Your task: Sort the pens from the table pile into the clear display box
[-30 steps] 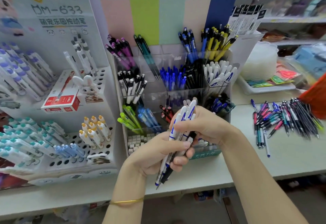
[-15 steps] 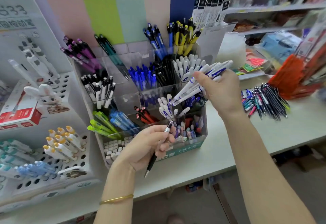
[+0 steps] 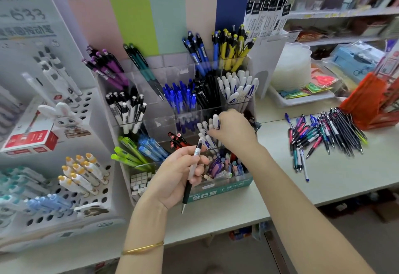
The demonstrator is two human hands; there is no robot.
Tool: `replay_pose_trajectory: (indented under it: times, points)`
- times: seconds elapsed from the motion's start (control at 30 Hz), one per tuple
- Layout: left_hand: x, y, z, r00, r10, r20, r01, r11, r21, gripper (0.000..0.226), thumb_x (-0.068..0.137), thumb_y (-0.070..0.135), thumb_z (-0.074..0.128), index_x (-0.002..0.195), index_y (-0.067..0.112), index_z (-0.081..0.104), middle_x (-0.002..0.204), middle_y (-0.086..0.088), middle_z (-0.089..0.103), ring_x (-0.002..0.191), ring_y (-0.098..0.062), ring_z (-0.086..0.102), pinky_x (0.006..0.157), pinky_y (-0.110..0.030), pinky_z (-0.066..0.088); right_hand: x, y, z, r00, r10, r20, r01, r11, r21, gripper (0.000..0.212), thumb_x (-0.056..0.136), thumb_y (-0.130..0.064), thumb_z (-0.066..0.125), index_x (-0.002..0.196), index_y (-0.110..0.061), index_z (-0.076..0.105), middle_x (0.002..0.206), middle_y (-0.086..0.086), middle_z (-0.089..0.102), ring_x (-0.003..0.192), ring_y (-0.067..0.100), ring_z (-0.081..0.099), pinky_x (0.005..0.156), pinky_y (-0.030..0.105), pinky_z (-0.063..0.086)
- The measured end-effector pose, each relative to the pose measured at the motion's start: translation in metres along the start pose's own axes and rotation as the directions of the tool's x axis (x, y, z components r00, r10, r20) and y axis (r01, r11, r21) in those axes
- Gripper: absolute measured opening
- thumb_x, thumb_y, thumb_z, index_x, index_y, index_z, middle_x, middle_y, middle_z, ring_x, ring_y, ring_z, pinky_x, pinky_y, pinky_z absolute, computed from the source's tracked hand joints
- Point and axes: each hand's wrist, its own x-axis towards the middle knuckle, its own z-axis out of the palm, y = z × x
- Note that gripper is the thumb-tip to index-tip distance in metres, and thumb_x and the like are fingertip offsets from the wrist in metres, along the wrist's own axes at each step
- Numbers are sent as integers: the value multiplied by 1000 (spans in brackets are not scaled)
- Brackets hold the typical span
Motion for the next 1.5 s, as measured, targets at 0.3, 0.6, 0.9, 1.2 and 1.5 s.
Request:
replay_pose_trajectory:
  times: [0.3, 0.6, 0.9, 1.2, 1.5]
  points:
    - [-3, 5, -2, 999, 22, -38, -22, 1000, -6, 26, 96, -4, 39, 117, 0, 54, 74, -5, 61, 53, -10, 45, 41, -19, 35, -31, 11, 21, 799, -396, -452, 406, 910, -80, 44, 81, 3, 63, 124, -7, 61, 98, 10, 63, 81, 27, 62, 63, 32, 53]
    - [-14, 12, -4, 997, 55, -55, -55, 998, 5, 31, 95, -2, 40, 120, 4, 58, 78, -5, 52, 48, -8, 44, 40, -19, 36, -25, 11, 33, 756, -435, -489, 357, 900, -249, 32, 90, -17, 42, 95, -6, 72, 87, 9, 62, 75, 27, 52, 59, 36, 51]
    - [-32, 36, -25, 926, 327, -189, -330, 944, 15, 34, 83, 5, 62, 117, 3, 56, 99, -14, 66, 84, -20, 67, 68, -30, 57, -34, -81, -11, 953, -292, -86, 265, 655, 708, 10, 87, -17, 68, 81, -9, 69, 63, 1, 63, 53, 9, 59, 54, 22, 48]
    - [-51, 53, -55, 835, 341, -432, -395, 918, -37, 24, 95, -1, 50, 116, 9, 55, 109, -12, 68, 81, -18, 70, 62, -26, 57, 2, -120, 3, 746, -150, -649, 580, 625, 522, 11, 94, -21, 58, 89, -12, 62, 80, -11, 51, 66, 22, 60, 57, 42, 54]
    - [-58, 57, -69, 851, 325, -411, -363, 932, -15, 22, 95, 0, 49, 114, 9, 57, 103, -10, 70, 77, -15, 70, 61, -24, 57, 2, -135, 25, 664, -167, -729, 618, 671, 409, 18, 93, -20, 57, 90, -5, 65, 83, -3, 54, 69, 18, 57, 65, 36, 51]
